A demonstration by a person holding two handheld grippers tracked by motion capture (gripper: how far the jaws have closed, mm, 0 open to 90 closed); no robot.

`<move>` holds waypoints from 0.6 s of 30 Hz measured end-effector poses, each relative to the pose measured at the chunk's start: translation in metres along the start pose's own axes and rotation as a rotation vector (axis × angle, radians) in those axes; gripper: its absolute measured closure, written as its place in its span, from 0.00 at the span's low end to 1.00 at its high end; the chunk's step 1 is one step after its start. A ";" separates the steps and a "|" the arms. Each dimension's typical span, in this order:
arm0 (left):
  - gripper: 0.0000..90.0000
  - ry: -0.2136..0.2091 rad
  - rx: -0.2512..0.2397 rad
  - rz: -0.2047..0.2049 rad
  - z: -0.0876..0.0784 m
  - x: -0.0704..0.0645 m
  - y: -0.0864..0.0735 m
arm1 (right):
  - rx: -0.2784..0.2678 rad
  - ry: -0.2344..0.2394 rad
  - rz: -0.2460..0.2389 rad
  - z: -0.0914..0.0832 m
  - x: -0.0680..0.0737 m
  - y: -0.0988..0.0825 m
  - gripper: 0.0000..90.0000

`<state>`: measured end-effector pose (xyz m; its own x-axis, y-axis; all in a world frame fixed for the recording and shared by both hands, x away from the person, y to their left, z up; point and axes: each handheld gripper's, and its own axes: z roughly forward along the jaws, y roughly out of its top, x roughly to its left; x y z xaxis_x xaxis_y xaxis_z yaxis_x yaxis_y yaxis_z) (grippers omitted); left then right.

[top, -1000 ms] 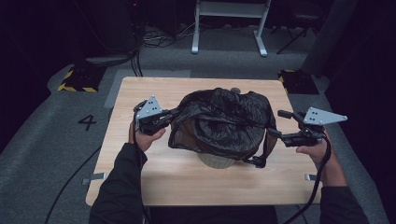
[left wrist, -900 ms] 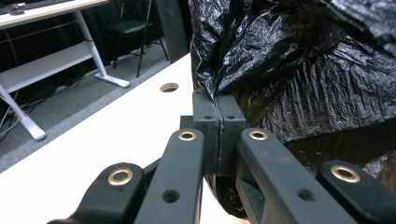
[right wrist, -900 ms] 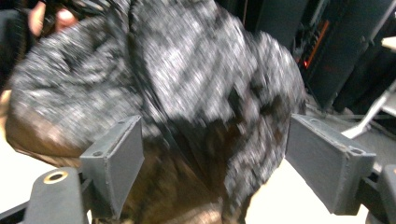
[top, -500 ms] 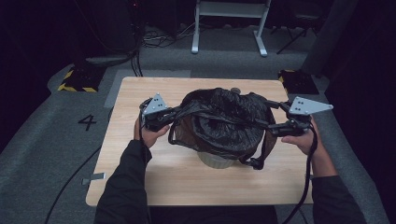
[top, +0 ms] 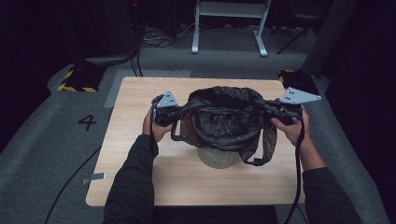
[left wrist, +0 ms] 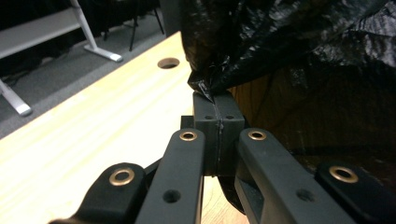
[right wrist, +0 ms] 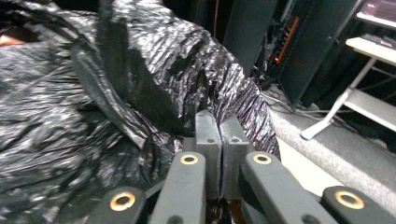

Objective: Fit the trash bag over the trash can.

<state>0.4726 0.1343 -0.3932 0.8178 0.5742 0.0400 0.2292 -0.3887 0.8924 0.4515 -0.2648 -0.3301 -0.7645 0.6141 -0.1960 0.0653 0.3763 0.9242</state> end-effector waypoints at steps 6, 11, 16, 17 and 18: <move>1.00 -0.028 0.021 -0.006 0.014 0.000 0.000 | 0.032 -0.073 0.062 0.012 -0.013 -0.009 0.99; 1.00 -0.052 0.021 -0.018 0.022 0.000 0.000 | 0.061 -0.050 0.159 0.025 -0.025 -0.023 1.00; 1.00 -0.069 0.047 -0.029 0.032 0.001 -0.002 | 0.113 -0.017 0.229 0.040 -0.028 -0.033 1.00; 1.00 -0.068 0.053 -0.029 0.033 0.001 -0.003 | 0.120 -0.013 0.237 0.042 -0.027 -0.034 1.00; 1.00 -0.070 0.058 -0.030 0.034 0.001 -0.003 | 0.131 -0.013 0.240 0.044 -0.027 -0.036 1.00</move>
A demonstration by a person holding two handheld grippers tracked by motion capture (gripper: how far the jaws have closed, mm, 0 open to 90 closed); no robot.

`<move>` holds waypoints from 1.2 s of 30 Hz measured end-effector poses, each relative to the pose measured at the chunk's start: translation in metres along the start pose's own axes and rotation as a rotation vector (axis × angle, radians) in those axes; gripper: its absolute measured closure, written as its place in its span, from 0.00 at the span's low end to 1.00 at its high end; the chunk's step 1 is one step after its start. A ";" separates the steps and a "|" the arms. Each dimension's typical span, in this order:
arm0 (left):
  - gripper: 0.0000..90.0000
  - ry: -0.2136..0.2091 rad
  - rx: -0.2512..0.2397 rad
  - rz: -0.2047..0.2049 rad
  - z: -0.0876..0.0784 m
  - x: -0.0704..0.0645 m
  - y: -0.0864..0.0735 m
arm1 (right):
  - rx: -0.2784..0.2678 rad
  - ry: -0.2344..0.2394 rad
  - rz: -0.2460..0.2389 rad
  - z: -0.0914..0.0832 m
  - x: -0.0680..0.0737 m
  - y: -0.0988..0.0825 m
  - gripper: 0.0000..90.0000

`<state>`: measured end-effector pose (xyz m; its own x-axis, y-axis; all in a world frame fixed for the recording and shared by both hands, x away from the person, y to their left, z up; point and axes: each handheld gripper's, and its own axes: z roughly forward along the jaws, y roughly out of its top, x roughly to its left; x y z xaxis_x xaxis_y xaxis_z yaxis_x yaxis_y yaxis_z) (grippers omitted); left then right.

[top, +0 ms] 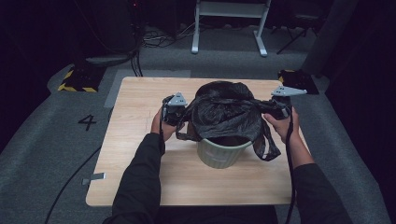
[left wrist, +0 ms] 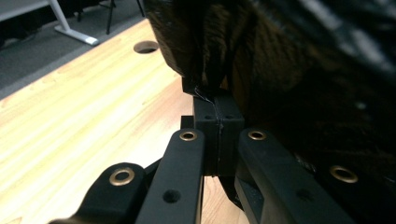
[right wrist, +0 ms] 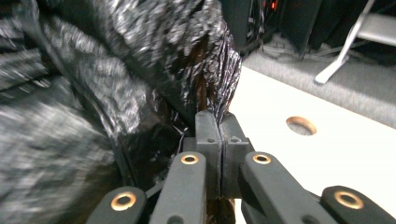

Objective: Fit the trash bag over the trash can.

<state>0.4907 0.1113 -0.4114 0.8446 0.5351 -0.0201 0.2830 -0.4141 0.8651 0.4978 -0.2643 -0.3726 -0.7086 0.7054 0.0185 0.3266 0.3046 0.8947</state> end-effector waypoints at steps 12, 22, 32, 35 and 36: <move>1.00 -0.056 -0.009 -0.037 0.002 0.001 -0.013 | 0.041 0.093 0.053 0.014 0.004 -0.019 1.00; 0.65 0.048 -0.113 -0.104 -0.038 0.004 -0.023 | 0.039 0.012 0.023 -0.002 0.002 -0.022 0.75; 0.24 0.168 -0.200 -0.148 -0.101 0.010 -0.022 | -0.032 -0.069 -0.036 -0.042 -0.001 -0.013 0.40; 0.23 0.166 -0.263 -0.151 -0.119 0.010 -0.018 | -0.055 -0.077 -0.048 -0.053 0.001 -0.010 0.38; 0.23 0.159 -0.278 -0.152 -0.123 0.009 -0.016 | -0.072 -0.061 -0.050 -0.059 0.004 -0.010 0.37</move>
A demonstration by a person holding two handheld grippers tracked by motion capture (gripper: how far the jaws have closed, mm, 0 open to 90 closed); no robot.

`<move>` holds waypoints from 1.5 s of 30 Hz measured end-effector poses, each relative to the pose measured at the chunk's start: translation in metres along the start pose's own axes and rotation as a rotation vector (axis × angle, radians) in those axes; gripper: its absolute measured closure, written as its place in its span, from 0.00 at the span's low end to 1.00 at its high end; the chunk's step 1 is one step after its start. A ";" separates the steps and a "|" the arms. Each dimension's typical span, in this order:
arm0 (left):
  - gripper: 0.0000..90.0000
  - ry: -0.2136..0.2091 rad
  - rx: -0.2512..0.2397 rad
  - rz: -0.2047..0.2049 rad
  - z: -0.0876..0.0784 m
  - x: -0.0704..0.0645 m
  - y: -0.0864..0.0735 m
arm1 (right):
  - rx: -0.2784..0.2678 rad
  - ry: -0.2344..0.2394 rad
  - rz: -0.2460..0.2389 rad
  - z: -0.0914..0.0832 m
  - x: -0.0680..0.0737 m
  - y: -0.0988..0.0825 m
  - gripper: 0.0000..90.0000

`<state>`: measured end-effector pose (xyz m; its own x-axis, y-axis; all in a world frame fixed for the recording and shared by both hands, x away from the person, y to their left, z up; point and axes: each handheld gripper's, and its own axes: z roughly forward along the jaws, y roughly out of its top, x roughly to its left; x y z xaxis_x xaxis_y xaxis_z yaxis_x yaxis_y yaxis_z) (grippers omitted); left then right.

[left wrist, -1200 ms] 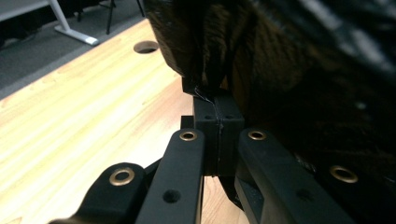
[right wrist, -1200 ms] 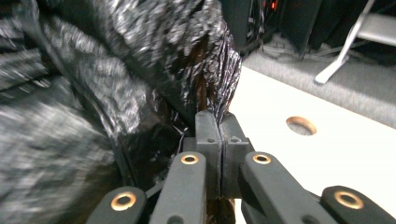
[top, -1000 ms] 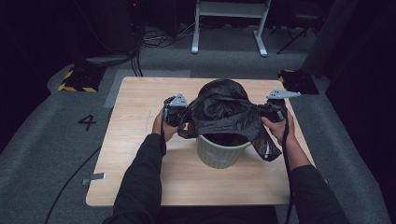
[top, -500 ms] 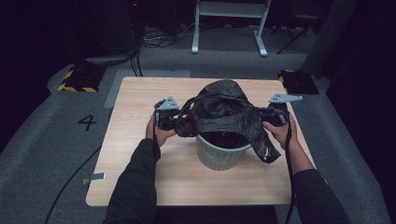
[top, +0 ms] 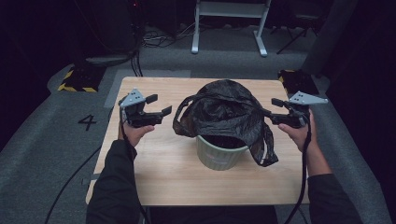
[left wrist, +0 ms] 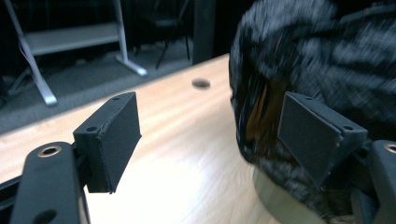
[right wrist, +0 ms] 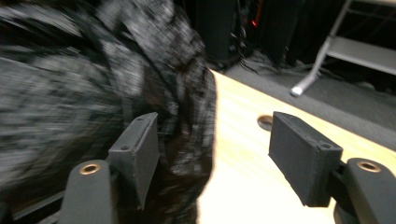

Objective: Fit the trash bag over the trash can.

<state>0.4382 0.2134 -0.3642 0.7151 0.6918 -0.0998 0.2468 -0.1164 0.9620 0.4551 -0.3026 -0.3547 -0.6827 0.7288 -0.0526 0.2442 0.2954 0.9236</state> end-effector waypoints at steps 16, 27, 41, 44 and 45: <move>0.26 -0.129 0.075 0.095 0.044 -0.044 0.047 | -0.059 0.192 -0.142 -0.062 0.069 -0.012 0.27; 0.51 -0.103 0.142 0.053 0.076 -0.033 0.033 | 0.030 0.179 -0.162 -0.043 0.106 -0.049 0.24; 0.99 -0.054 0.147 0.131 0.078 -0.026 0.018 | 0.067 0.203 -0.199 -0.033 0.101 -0.074 1.00; 1.00 -0.027 0.141 0.133 0.075 -0.025 0.016 | 0.083 0.230 -0.203 -0.031 0.101 -0.082 1.00; 1.00 -0.024 0.145 0.128 0.074 -0.025 0.016 | 0.089 0.240 -0.204 -0.030 0.100 -0.085 1.00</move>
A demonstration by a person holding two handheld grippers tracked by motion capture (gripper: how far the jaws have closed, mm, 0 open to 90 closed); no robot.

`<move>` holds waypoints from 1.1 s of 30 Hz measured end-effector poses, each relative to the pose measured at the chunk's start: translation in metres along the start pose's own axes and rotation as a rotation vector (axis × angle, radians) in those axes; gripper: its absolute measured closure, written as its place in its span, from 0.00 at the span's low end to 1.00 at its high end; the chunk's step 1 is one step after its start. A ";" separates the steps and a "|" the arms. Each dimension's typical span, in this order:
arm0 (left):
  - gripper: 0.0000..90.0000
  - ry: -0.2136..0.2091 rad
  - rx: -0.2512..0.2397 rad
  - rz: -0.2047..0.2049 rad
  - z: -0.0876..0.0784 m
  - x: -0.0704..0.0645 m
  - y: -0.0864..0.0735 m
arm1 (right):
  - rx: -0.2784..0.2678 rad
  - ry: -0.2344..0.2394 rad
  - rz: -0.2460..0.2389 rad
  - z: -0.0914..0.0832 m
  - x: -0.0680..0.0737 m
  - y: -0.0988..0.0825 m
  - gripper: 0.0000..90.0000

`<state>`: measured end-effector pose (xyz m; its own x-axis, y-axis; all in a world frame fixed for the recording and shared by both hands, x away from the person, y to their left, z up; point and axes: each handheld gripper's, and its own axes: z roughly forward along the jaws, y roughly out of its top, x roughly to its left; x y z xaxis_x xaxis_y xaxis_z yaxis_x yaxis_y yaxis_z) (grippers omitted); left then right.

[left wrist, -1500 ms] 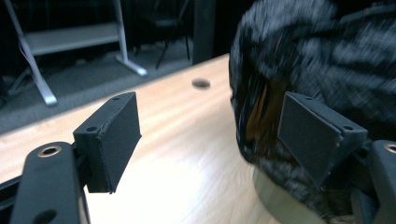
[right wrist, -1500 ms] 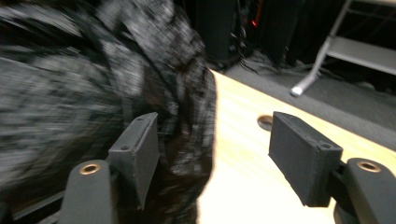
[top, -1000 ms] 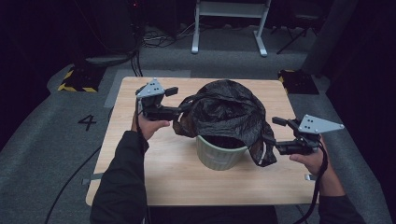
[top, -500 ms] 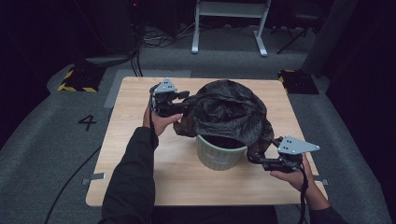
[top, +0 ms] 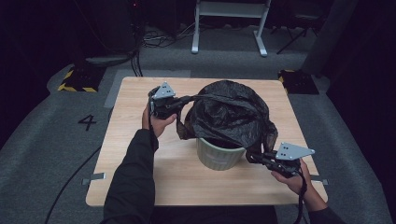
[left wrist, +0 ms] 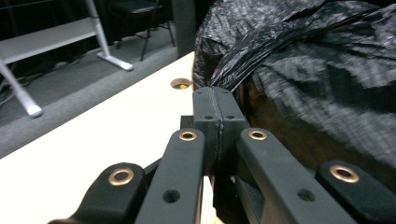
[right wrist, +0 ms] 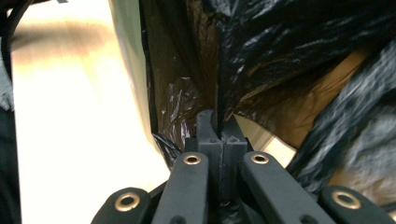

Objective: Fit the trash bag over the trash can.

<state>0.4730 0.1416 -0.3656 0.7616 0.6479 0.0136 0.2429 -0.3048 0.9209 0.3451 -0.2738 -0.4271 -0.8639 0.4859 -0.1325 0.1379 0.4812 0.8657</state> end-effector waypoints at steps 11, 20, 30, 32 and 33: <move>1.00 -0.030 0.010 -0.015 0.002 0.002 -0.009 | 0.121 0.044 -0.007 0.012 -0.003 -0.023 1.00; 1.00 -0.071 -0.057 0.006 -0.043 -0.004 -0.021 | 0.070 0.068 -0.076 -0.002 0.004 -0.019 1.00; 0.99 -0.116 -0.112 -0.002 -0.060 -0.021 -0.042 | 0.170 0.063 -0.098 0.008 -0.001 -0.029 1.00; 0.99 -0.126 -0.118 0.011 -0.061 -0.026 -0.044 | 0.173 0.044 -0.085 0.009 -0.004 -0.033 1.00; 0.99 -0.126 -0.114 0.014 -0.061 -0.028 -0.046 | 0.175 0.040 -0.086 0.009 -0.005 -0.034 1.00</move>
<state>0.4036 0.1797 -0.3845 0.8353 0.5495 -0.0153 0.1673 -0.2276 0.9593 0.3496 -0.2861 -0.4603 -0.8944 0.4095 -0.1798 0.1418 0.6408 0.7545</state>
